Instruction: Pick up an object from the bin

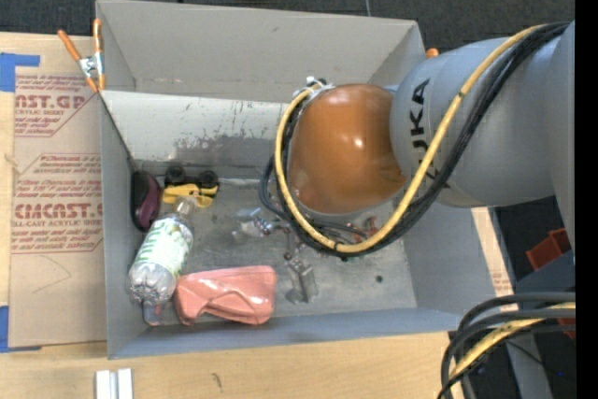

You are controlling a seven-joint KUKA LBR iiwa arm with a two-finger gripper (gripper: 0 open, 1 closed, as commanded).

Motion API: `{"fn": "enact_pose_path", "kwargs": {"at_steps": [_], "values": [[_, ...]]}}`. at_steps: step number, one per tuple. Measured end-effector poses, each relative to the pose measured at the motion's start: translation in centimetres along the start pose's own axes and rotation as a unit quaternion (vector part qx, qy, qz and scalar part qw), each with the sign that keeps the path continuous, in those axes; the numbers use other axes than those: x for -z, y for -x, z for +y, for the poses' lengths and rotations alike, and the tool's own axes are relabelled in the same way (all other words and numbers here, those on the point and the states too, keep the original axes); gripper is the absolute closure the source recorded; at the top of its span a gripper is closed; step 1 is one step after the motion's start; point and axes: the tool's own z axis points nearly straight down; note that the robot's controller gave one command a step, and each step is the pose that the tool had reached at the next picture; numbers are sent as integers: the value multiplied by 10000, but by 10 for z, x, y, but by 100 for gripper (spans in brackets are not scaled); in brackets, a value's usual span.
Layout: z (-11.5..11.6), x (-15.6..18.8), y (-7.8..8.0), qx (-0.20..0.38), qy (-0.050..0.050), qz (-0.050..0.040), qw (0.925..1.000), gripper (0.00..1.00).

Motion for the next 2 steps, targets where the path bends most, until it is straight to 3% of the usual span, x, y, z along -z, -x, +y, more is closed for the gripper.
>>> {"fn": "enact_pose_path", "kwargs": {"at_steps": [1,2], "values": [[5,-41,6,693,15,28,9976,0],[4,-47,12,1430,-10,-10,9897,100]]}}
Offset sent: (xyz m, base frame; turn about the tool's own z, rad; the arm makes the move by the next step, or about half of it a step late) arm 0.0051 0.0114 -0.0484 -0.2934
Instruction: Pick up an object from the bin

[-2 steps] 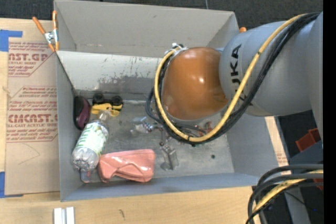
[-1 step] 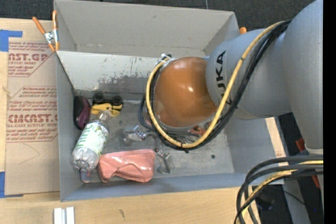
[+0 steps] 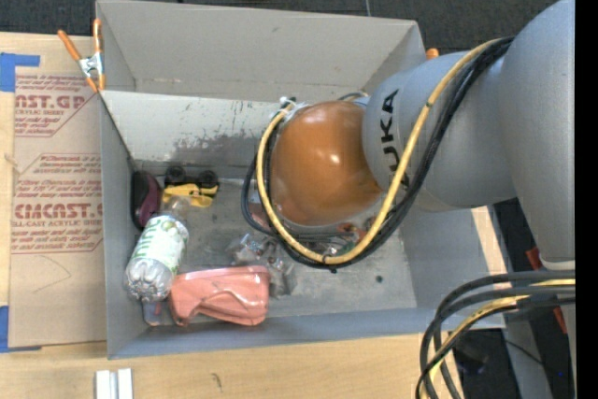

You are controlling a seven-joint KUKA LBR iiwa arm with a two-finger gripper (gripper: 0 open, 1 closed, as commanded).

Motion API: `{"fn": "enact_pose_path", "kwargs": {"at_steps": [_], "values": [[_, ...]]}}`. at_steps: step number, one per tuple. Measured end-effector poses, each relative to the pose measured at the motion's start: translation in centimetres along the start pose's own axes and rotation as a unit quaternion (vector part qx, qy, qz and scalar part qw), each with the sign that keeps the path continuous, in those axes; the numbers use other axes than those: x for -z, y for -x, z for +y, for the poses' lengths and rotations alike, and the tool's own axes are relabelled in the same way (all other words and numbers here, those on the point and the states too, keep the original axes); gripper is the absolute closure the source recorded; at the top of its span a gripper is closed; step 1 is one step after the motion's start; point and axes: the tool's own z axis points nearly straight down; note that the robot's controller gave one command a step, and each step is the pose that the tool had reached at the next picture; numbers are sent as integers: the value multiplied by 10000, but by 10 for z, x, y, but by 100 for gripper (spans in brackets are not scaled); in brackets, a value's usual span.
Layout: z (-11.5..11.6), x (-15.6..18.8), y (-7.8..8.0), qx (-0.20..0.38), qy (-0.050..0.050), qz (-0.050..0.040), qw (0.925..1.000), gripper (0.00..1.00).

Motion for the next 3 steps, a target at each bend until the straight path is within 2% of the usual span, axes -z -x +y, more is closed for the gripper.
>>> {"fn": "enact_pose_path", "kwargs": {"at_steps": [3], "values": [[1,0,0,1,8,-7,10000,100]]}}
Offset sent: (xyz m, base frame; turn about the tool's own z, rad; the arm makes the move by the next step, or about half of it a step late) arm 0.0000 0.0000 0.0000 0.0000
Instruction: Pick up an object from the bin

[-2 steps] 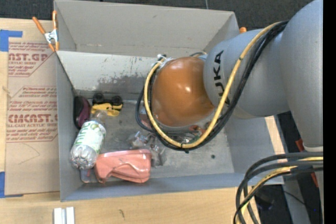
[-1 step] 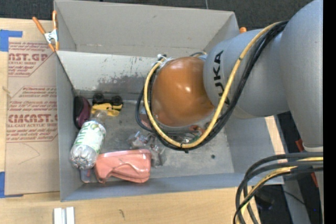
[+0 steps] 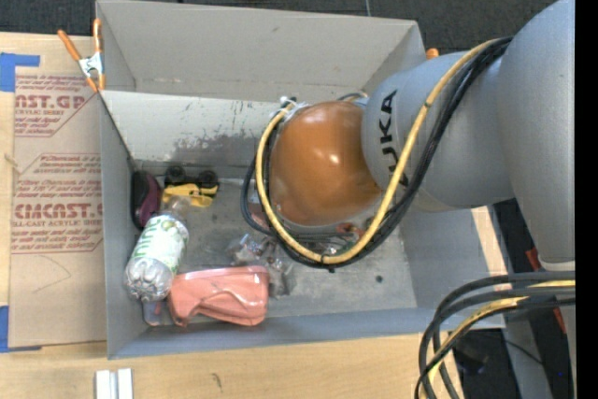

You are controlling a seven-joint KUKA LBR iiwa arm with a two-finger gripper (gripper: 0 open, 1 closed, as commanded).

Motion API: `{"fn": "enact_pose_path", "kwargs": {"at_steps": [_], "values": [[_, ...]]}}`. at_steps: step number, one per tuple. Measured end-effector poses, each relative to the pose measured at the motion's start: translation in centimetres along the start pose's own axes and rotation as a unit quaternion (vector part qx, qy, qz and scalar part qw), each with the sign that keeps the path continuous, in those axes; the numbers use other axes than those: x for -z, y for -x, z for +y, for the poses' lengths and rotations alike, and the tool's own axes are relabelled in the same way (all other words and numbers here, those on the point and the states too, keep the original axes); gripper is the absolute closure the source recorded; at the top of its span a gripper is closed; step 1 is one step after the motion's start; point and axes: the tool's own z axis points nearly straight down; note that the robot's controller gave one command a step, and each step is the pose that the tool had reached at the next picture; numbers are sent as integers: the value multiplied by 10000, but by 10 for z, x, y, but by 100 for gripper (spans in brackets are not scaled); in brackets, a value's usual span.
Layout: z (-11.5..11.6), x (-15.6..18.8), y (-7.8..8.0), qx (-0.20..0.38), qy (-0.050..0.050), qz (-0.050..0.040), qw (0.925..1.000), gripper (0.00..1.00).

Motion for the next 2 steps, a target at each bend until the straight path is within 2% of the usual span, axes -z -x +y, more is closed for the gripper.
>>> {"fn": "enact_pose_path", "kwargs": {"at_steps": [2], "values": [[0,0,0,0,1,-1,10000,100]]}}
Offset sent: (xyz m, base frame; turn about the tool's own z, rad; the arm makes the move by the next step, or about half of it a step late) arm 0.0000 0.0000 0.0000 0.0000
